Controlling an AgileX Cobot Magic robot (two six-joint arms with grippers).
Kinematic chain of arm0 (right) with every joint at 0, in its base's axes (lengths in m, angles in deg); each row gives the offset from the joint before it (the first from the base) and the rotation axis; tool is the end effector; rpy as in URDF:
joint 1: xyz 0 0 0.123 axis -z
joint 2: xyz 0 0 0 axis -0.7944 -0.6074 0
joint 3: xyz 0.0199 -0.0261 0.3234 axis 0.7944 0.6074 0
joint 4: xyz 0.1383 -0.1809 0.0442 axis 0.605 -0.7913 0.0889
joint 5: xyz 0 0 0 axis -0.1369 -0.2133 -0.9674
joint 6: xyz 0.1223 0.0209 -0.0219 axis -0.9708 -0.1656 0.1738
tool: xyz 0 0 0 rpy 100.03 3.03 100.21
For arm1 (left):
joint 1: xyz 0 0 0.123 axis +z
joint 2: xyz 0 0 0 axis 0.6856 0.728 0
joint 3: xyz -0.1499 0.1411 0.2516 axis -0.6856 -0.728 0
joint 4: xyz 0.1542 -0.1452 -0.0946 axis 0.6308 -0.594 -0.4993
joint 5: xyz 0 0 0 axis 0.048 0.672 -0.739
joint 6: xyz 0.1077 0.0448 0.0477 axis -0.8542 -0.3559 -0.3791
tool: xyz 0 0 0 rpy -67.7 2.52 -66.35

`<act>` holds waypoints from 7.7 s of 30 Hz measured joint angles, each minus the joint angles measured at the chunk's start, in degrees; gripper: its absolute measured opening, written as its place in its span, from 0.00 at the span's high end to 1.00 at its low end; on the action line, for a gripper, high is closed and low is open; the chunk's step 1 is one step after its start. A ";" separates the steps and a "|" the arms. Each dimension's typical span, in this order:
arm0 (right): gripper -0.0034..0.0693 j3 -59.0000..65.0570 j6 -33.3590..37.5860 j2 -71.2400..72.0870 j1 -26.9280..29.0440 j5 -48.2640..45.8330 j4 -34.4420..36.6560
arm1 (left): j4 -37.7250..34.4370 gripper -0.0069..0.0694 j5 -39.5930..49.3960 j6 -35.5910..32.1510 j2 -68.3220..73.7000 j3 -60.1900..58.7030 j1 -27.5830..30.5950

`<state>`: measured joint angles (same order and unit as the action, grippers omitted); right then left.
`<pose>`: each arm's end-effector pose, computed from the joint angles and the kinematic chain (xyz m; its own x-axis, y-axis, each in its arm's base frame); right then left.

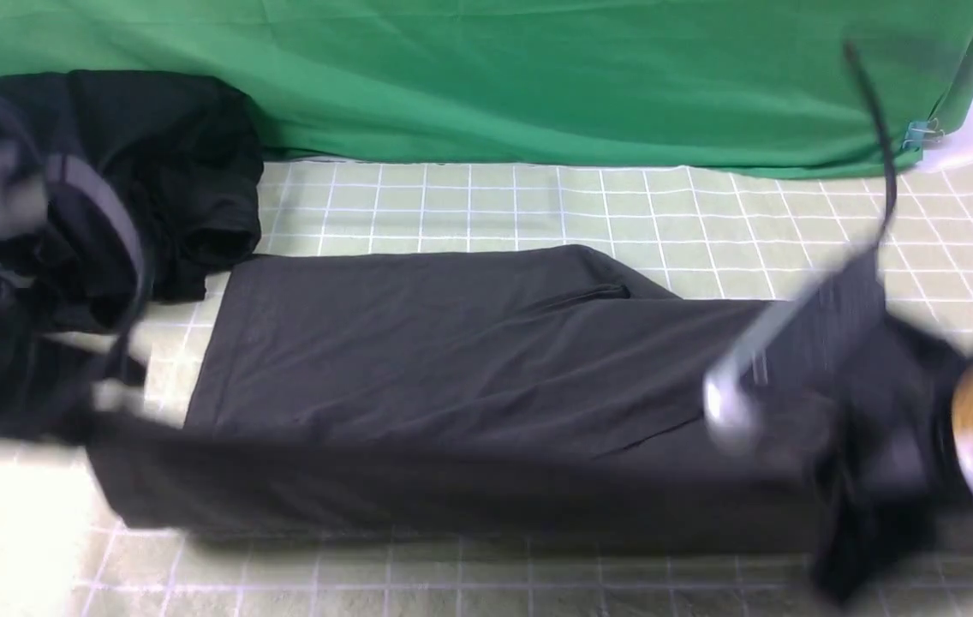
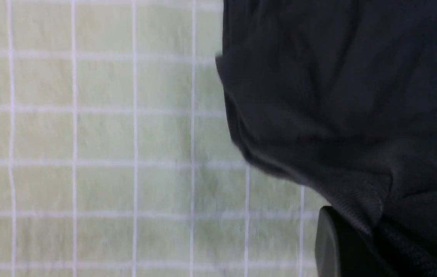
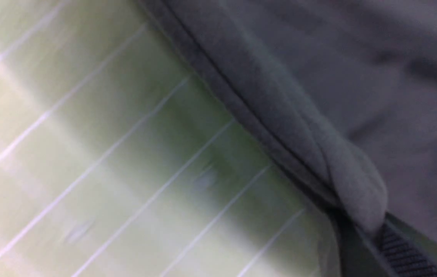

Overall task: Fold a long-sleeved shirt over a green coffee tablecloth.
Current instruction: 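Fold the black garment in half by bringing its near edge over to the far edge, then pull the folded dark garment lengthwise by its ends to straighten it flat on the table, then fold the right end of the dark garment over onto its left end with the right gripper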

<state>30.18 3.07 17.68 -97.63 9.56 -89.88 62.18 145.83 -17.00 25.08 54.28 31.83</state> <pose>0.1762 0.1421 0.3269 -0.5788 -0.6625 -0.4755 -0.6642 0.7213 -0.1965 0.2027 -0.0337 0.3453 -0.8986 -0.0929 -0.4288 -0.0711 0.9952 -0.0666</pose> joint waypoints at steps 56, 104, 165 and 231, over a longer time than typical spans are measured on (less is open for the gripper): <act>0.94 -43.57 13.16 -38.63 39.92 -10.96 11.41 | -11.43 0.89 5.27 -15.83 52.89 53.48 6.00; 0.92 -48.22 25.52 -54.83 48.82 -8.35 17.63 | -3.97 0.92 -4.84 -17.28 48.12 23.13 -0.52; 0.14 -35.60 12.07 -44.40 61.09 -13.38 21.15 | -2.94 0.91 -16.18 -6.55 38.63 8.20 3.00; 0.91 -64.81 -2.96 -52.91 7.41 -8.67 34.04 | -0.69 0.91 -9.97 -7.01 18.74 7.68 9.37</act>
<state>-34.64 0.11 -35.24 -90.22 0.89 -55.85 61.49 135.86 -24.01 43.82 61.95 41.20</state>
